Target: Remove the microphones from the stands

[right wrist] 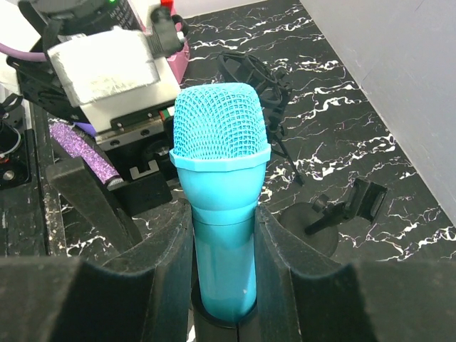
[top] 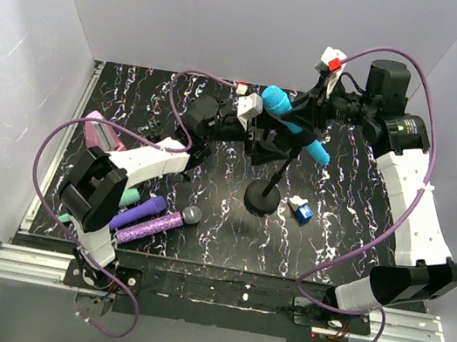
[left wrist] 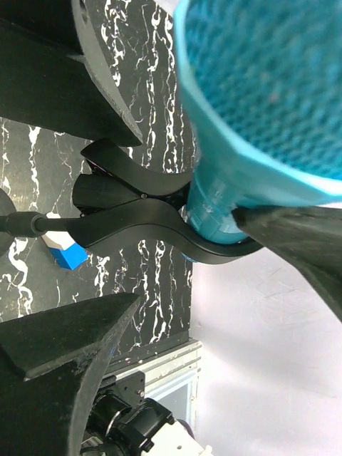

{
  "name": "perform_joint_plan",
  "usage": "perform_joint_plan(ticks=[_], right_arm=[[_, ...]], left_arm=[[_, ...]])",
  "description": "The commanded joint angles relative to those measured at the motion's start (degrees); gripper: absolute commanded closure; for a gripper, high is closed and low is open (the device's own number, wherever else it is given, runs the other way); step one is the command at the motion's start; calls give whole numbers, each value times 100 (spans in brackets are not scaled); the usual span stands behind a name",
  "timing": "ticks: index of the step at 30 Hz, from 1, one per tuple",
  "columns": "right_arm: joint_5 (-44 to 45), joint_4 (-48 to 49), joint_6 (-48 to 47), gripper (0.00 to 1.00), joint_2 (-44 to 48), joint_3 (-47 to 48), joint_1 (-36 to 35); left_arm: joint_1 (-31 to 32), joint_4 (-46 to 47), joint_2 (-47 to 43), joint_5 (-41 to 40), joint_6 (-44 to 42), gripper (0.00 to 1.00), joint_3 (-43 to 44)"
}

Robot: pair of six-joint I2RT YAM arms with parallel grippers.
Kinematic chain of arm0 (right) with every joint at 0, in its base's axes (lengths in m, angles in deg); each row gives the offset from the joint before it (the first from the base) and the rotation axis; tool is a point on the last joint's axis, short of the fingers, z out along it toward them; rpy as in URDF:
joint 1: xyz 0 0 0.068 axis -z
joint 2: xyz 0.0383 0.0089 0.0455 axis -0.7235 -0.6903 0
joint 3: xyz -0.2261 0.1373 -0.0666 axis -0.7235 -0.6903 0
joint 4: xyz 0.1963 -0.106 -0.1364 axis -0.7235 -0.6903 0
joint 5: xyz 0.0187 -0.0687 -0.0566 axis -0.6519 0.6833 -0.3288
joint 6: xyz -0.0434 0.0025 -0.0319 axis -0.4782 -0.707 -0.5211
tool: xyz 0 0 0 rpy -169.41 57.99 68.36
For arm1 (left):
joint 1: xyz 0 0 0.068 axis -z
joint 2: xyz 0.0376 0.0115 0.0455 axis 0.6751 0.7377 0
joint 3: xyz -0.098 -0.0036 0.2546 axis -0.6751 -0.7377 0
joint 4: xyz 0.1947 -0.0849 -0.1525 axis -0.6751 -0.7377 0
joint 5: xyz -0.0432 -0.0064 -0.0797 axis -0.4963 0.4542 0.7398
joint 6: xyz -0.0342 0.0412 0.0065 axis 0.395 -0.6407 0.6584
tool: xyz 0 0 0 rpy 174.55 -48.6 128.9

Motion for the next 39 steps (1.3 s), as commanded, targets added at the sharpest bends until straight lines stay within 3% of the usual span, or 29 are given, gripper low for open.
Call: perform_joint_plan(ticks=[1, 5, 13, 18, 19, 20, 30, 37, 38, 39], right_arm=[[-305, 82, 214, 94, 13, 315, 18], [-314, 125, 258, 94, -4, 333, 18], [-270, 125, 258, 94, -4, 272, 18], [-270, 90, 258, 94, -48, 341, 18], [-270, 82, 266, 94, -74, 385, 9], [-270, 90, 301, 94, -109, 473, 9], [-244, 669, 1373, 99, -821, 2316, -166], [651, 1636, 2251, 99, -1033, 3058, -412], [783, 1716, 2270, 99, -1015, 3066, -421], [915, 1786, 2288, 99, -998, 3040, -430]], left_arm=[[32, 116, 79, 117, 7, 19, 150], [32, 116, 168, 143, -29, 24, 238], [32, 107, 168, 292, -46, 44, 308], [32, 177, 247, 652, 128, 83, 440], [23, 195, 273, 714, 243, 96, 449], [23, 230, 291, 741, 331, 100, 440], [23, -139, 273, 381, 200, 100, 229], [23, -542, 221, 82, 25, 100, 273], [14, -683, 151, 21, -28, 91, 308], [14, -788, 98, -84, -55, 74, 334]])
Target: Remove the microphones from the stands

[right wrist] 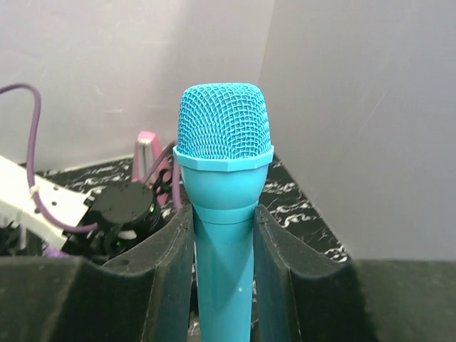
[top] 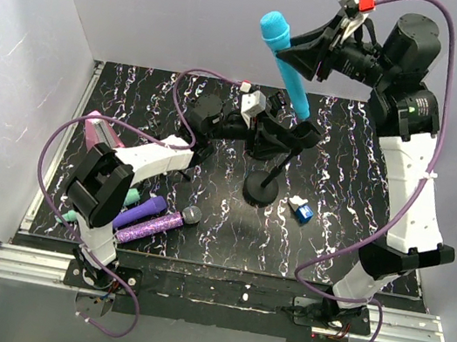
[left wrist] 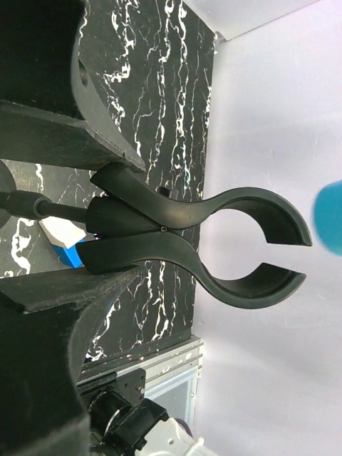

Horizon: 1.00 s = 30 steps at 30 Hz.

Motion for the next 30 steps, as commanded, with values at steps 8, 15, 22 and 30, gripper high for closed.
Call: perform_joint_plan(ticks=[8, 15, 22, 30], right_arm=[[1155, 1771, 474, 99, 499, -695, -48], [1305, 2509, 588, 99, 780, -1442, -56], [2075, 2834, 1062, 99, 789, -1601, -56], [2852, 3696, 1976, 99, 992, -2181, -74]], left_arm=[[-4, -2565, -829, -610, -928, 31, 796], [-21, -3919, -1278, -943, -1508, 26, 1174], [-30, -4491, -1682, -1321, -1887, 9, 1710], [-30, -4386, -1078, -2710, -447, 2, 3308]])
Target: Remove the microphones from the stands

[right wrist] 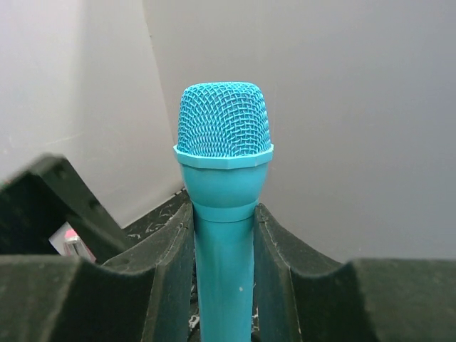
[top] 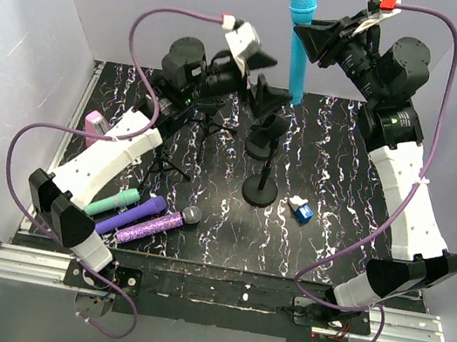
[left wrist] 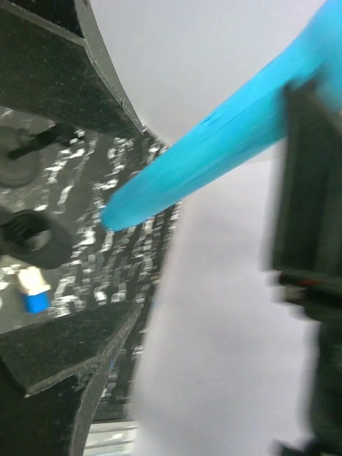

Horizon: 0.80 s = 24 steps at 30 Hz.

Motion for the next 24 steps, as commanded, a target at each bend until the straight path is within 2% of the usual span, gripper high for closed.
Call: perform_joint_plan(ticks=[1, 5, 14, 20, 24], right_arm=[[382, 946, 667, 99, 246, -138, -17], [364, 1140, 966, 99, 317, -296, -43], [311, 1439, 1160, 99, 492, -551, -79], [197, 1439, 1204, 99, 545, -647, -105], [162, 1360, 1178, 99, 589, -779, -123]], left_arm=[[-19, -139, 370, -841, 914, 2, 1100], [-19, -360, 819, -824, 1152, 5, 1707], [-2, -439, 1294, -806, 1170, 20, 2253], [-2, -422, 1347, -447, 915, 49, 2385], [-2, -439, 1330, -280, 836, 59, 2482]])
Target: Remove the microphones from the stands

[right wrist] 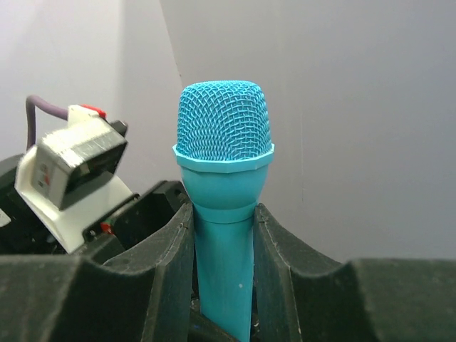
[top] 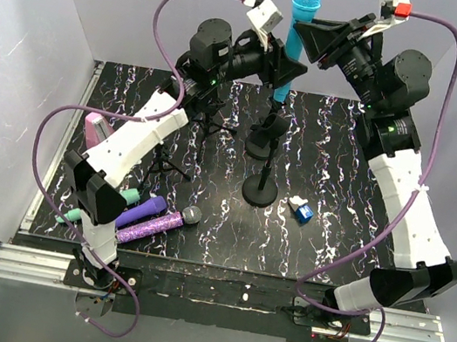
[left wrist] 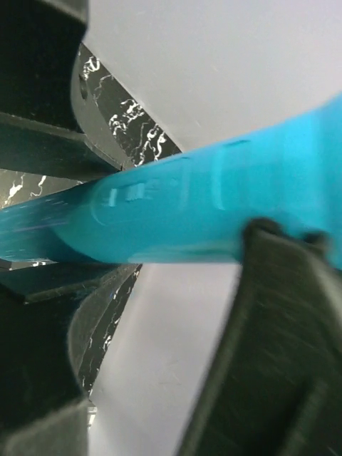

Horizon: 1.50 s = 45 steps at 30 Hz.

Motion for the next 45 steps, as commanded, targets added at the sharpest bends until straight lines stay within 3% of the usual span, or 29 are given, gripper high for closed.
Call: perform_joint_plan(ticks=[1, 4, 5, 7, 9, 13, 18, 22, 26, 32, 34, 40, 45], right_arm=[[-72, 346, 100, 99, 283, -182, -42], [-195, 355, 39, 99, 327, -271, -33], [-317, 355, -40, 92, 336, -288, -42], [-555, 337, -198, 67, 406, -376, -33], [-652, 189, -338, 39, 572, -560, -33], [-924, -277, -909, 23, 1257, -1244, -42], [-1022, -1040, -1735, 22, 2671, -2659, -42], [-496, -1884, -2297, 23, 3358, -3153, -33], [15, -2501, -2694, 23, 3605, -3189, -24], [507, -2739, -2879, 23, 3606, -3092, -16], [586, -2722, -2905, 23, 3571, -3110, -24], [569, -2572, -3107, 23, 3360, -3013, -24], [631, -2467, -3231, 23, 3105, -2899, -16]], left_arm=[[-10, 35, -227, 243, -158, 59, 331], [-2, -35, -244, 331, -246, 67, 366], [-2, -53, -245, 409, -290, 74, 366], [7, -123, -297, 366, -343, 96, 366], [-2, -280, -376, 218, -500, 100, 428], [-54, -1018, -674, -353, -1272, 100, 665], [-151, -2607, -1289, -952, -2853, 100, 736], [-169, -3916, -2290, -1207, -4128, 100, -255], [-169, -5481, -2985, -1409, -4316, 100, -1152], [-169, -7030, -3899, -611, -4954, 100, -2926], [-160, -7172, -4137, -198, -5334, 100, -3568], [-151, -6260, -3955, 505, -5309, 100, -4870], [-151, -5573, -3567, 489, -5142, 100, -5714]])
